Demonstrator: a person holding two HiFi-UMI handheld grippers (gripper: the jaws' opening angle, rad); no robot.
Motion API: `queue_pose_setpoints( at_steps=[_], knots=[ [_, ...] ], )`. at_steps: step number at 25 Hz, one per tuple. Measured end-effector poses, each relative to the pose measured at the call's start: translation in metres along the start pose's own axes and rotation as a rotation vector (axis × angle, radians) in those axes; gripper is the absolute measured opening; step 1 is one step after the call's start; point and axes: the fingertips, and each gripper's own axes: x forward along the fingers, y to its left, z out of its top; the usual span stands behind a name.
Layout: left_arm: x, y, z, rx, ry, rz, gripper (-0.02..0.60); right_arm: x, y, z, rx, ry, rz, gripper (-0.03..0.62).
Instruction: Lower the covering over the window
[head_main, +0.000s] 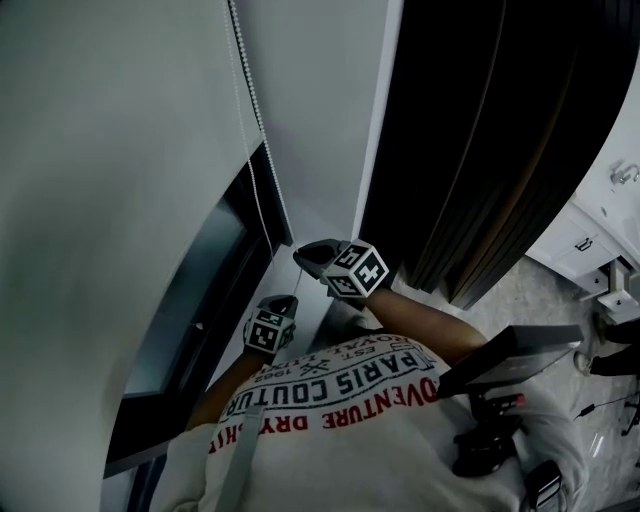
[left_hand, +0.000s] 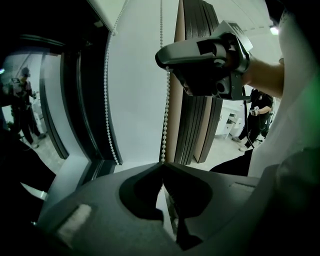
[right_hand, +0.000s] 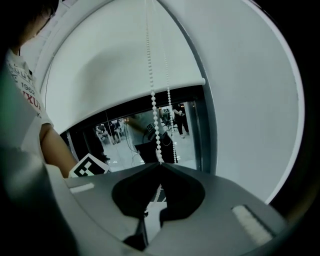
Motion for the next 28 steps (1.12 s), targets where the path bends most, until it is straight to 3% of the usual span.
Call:
queue_pose_setpoints(
  at_steps=[3,7,9,11,14,16,18,20,23,28],
  knots=[
    [-0.002,0.004,0.014,-0.011,-0.039,0.017,0.011,-0.002,-0.008,0.002,-0.008,0.014,-0.024,0.009],
    [-0.01,0.01,0.045,-0.065,-0.16,0.037,0.104,-0.005,-0.017,0.003,-0.023,0.024,-0.066,0.023],
    [-0.018,0.015,0.061,-0.087,-0.22,0.047,0.143,-0.006,-0.022,0.002,-0.031,0.037,-0.096,0.127],
    [-0.026,0.019,0.074,-0.115,-0.279,0.055,0.152,-0.009,-0.028,0.0,-0.045,0.047,-0.135,0.191],
    [-0.041,0.02,0.094,-0.17,-0.387,0.036,0.153,-0.015,-0.031,0.004,-0.053,0.036,-0.16,0.225],
    [-0.054,0.02,0.108,-0.2,-0.449,-0.015,0.152,-0.016,-0.029,0.009,-0.044,0.018,-0.142,0.225],
    [-0.065,0.019,0.12,-0.206,-0.478,-0.065,0.13,-0.018,-0.028,0.016,-0.035,-0.002,-0.132,0.193],
    [-0.079,0.011,0.126,-0.204,-0.507,-0.067,0.003,-0.03,-0.021,0.017,-0.024,-0.031,-0.133,0.152],
    [-0.115,-0.051,0.124,-0.202,-0.552,-0.072,0.002,-0.082,0.028,0.003,-0.016,-0.077,-0.102,0.006],
    [-0.164,-0.172,0.117,-0.172,-0.597,-0.066,0.002,-0.17,0.123,-0.036,-0.032,-0.098,0.003,0.0]
  ],
)
